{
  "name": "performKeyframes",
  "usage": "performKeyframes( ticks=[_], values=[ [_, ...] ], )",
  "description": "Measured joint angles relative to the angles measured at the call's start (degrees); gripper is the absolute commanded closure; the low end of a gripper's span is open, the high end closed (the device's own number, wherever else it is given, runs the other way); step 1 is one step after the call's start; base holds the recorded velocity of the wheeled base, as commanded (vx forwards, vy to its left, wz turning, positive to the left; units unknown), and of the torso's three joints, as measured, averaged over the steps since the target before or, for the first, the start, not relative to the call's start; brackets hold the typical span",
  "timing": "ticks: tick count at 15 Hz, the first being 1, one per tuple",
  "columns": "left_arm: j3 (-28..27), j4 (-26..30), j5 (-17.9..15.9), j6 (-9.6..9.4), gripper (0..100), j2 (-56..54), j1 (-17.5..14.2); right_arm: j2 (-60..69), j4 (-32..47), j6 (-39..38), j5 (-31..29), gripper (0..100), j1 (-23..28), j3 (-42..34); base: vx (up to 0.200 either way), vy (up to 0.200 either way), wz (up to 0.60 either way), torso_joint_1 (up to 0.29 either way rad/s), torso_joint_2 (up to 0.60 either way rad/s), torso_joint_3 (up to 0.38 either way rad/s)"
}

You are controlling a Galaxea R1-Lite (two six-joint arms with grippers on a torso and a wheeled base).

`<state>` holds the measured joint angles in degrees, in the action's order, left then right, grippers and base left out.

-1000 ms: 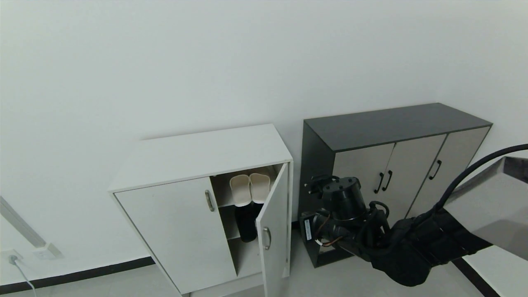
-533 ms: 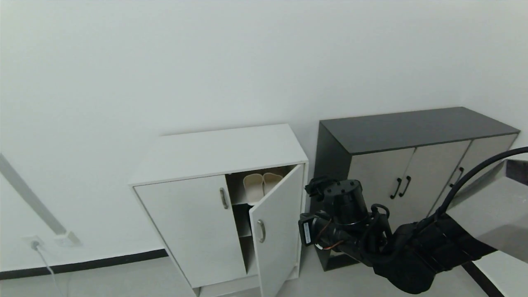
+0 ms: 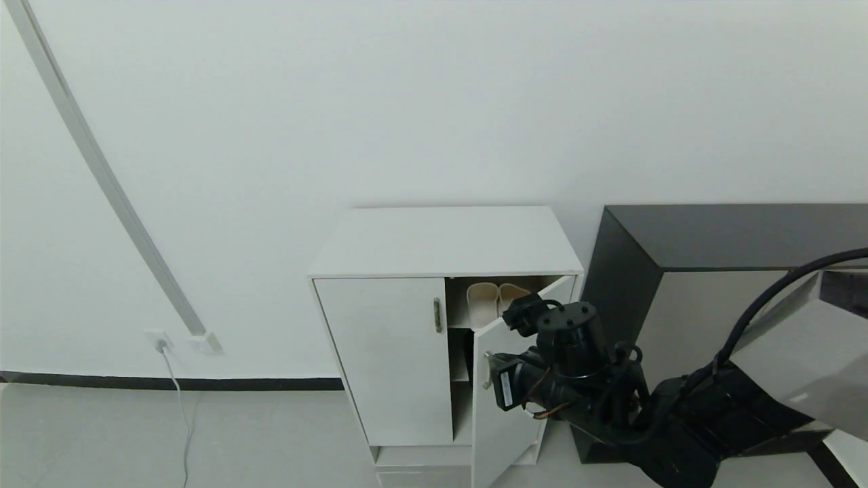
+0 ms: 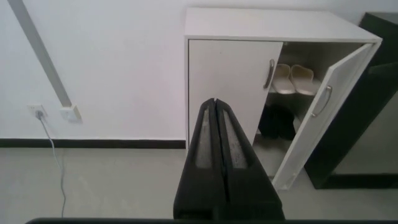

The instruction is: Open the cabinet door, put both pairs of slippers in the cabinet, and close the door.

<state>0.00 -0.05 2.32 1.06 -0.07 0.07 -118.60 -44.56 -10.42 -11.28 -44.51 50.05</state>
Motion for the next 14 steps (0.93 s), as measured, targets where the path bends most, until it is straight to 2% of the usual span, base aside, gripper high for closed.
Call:
performKeyframes(
  ticks=[4, 6, 12, 14],
  values=[
    [0.0, 0.02, -0.02, -0.11, 100, 0.0, 0.0, 0.07, -4.16, 0.2, 0.04, 100, 0.38, -3.62, 0.0, 0.0, 0.0, 0.0, 0.0, 0.0],
    [0.0, 0.05, -0.11, -0.11, 100, 0.0, 0.0, 0.77, -8.24, 1.56, 0.26, 100, 0.27, -8.16, 0.0, 0.0, 0.0, 0.0, 0.0, 0.0],
    [0.0, 0.07, -0.11, -0.2, 100, 0.0, 0.04, 1.79, -18.13, 2.11, 0.48, 100, -0.17, -19.8, 0.2, 0.0, 0.0, 0.002, 0.0, 0.004],
    [0.0, 0.05, -0.13, -0.2, 100, 0.0, 0.04, 1.46, -19.69, 2.02, 0.8, 100, -0.22, -22.05, 0.0, 0.0, 0.0, 0.0, 0.0, 0.0]
  ],
)
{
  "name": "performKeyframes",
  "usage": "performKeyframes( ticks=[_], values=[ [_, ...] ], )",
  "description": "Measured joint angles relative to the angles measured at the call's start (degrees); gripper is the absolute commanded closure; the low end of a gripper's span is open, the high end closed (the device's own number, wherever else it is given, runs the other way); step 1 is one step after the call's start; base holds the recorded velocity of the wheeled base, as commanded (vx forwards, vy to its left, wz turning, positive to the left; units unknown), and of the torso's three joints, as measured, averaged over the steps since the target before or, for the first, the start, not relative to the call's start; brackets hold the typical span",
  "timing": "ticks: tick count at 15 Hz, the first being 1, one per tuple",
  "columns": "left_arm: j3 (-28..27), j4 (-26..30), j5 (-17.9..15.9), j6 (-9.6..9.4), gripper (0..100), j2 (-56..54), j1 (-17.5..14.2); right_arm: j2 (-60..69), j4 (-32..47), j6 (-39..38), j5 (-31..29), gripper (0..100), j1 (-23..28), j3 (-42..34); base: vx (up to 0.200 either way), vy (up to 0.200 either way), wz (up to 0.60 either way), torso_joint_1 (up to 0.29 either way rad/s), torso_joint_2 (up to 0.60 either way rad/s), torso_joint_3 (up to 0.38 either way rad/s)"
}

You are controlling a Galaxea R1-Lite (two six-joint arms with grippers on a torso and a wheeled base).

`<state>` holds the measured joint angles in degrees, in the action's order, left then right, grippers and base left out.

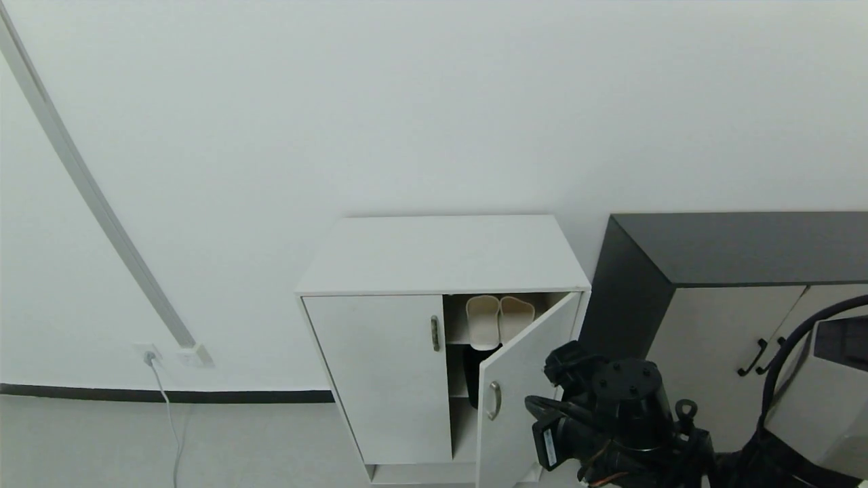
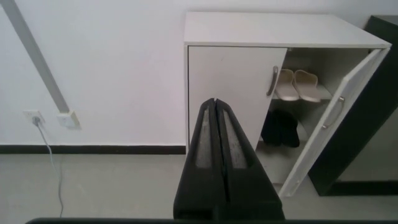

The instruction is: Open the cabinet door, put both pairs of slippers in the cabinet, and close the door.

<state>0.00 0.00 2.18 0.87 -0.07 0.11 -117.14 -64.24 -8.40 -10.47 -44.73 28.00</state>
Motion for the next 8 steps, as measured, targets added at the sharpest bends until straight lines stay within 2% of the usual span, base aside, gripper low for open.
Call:
performKeyframes(
  ticks=[4, 8],
  values=[
    [0.0, 0.0, -0.02, 0.02, 100, 0.0, -0.04, -2.05, -1.0, -0.05, 0.71, 100, 0.02, -0.55, 0.0, 0.0, 0.0, 0.0, 0.0, 0.0],
    [0.0, 0.0, 0.0, 0.0, 100, 0.0, -0.04, -6.89, -1.11, -0.02, 1.15, 100, 0.63, 2.76, 0.0, 0.0, 0.0, 0.0, 0.0, 0.0]
  ],
)
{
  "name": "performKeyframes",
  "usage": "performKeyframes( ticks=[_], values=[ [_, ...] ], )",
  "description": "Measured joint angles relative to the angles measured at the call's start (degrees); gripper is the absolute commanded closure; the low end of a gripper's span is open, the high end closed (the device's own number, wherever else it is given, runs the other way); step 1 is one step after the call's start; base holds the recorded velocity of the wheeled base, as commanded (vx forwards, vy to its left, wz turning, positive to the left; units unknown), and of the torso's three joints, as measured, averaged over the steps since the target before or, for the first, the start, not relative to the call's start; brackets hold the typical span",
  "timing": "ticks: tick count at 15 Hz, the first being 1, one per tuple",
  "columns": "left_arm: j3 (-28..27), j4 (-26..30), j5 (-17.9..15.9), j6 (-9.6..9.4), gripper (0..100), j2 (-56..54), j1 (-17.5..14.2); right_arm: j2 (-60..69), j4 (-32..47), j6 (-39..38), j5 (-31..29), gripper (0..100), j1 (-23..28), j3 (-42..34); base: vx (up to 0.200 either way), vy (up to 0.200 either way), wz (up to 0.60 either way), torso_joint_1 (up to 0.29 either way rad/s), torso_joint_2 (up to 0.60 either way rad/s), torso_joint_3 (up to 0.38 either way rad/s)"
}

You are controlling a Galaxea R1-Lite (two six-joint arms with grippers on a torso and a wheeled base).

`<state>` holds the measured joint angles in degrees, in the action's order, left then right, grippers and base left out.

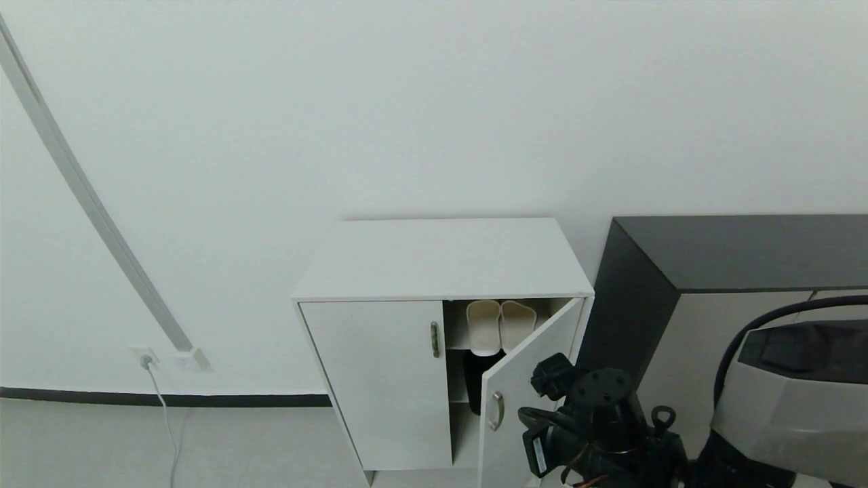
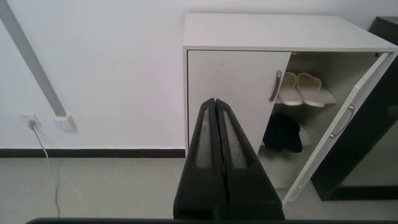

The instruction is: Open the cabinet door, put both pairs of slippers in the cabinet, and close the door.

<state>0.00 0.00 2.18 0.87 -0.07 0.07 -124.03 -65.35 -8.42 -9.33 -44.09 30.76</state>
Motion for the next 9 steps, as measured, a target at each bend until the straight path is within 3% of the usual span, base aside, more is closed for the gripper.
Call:
performKeyframes(
  ticks=[9],
  values=[
    [0.0, 0.0, 0.0, 0.06, 100, 0.0, 0.02, -10.46, 0.44, 0.99, 0.09, 100, 3.63, 13.47, 0.0, 0.0, 0.0, 0.0, 0.0, 0.0]
  ],
)
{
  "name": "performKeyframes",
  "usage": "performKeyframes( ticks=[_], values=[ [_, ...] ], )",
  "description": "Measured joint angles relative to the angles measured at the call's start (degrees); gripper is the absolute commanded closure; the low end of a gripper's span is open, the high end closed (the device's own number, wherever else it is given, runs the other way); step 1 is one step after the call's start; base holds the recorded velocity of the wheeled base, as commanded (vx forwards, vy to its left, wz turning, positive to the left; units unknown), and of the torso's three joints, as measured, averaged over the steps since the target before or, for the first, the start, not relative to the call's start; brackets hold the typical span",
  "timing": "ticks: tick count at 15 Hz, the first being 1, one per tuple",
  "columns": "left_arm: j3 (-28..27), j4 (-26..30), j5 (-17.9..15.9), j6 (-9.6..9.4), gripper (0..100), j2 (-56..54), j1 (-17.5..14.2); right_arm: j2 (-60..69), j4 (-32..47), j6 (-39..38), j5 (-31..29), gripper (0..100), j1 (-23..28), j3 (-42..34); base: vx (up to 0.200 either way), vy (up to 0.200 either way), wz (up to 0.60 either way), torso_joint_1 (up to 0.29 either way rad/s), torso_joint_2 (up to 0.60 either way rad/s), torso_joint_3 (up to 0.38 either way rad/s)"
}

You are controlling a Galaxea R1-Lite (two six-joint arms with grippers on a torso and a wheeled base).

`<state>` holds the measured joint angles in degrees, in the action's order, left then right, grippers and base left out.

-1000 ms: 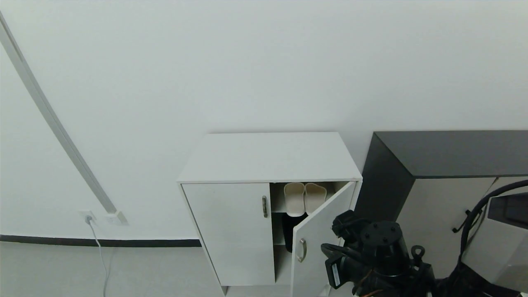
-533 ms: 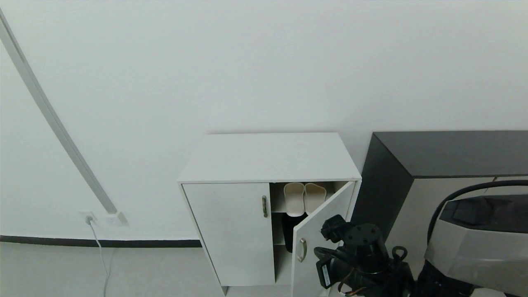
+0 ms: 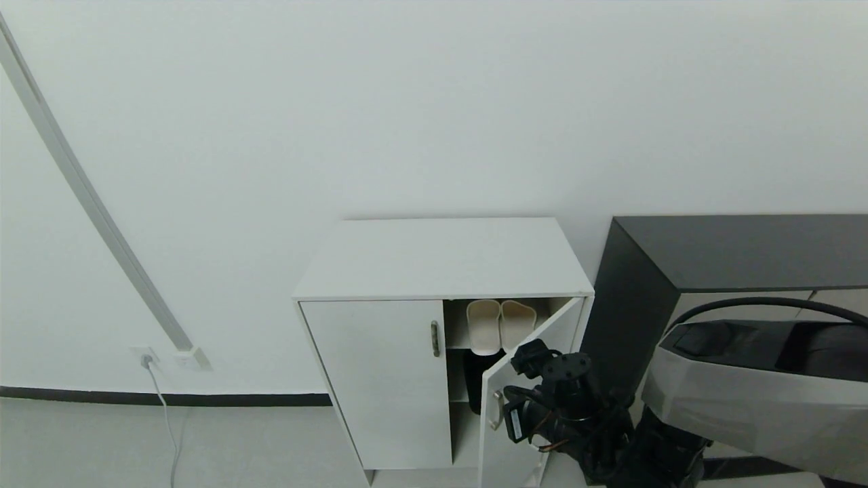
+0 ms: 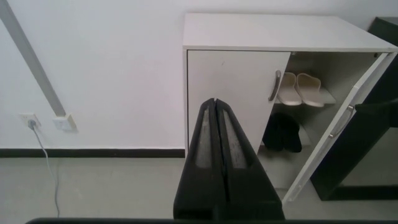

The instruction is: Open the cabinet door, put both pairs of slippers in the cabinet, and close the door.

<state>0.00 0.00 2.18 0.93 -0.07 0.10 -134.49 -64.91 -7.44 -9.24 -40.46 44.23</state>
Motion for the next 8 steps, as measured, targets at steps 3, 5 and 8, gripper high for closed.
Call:
performKeyframes(
  ticks=[3, 5, 8],
  values=[
    [0.0, -0.02, 0.0, 0.09, 100, 0.0, 0.0, -2.36, 0.24, 0.74, 0.22, 100, 1.55, 3.89, 0.0, 0.0, 0.0, 0.0, 0.0, 0.0],
    [0.0, 0.0, 0.0, 0.11, 100, 0.0, 0.0, -3.77, 0.57, 0.87, 2.02, 100, 3.04, 6.46, 0.0, 0.0, 0.0, 0.0, 0.0, 0.0],
    [0.0, 0.0, 0.0, 0.11, 100, 0.0, -0.02, -5.71, 4.1, 0.88, 2.44, 100, 4.69, 11.84, 0.0, 0.0, 0.0, 0.0, 0.0, 0.0]
  ],
)
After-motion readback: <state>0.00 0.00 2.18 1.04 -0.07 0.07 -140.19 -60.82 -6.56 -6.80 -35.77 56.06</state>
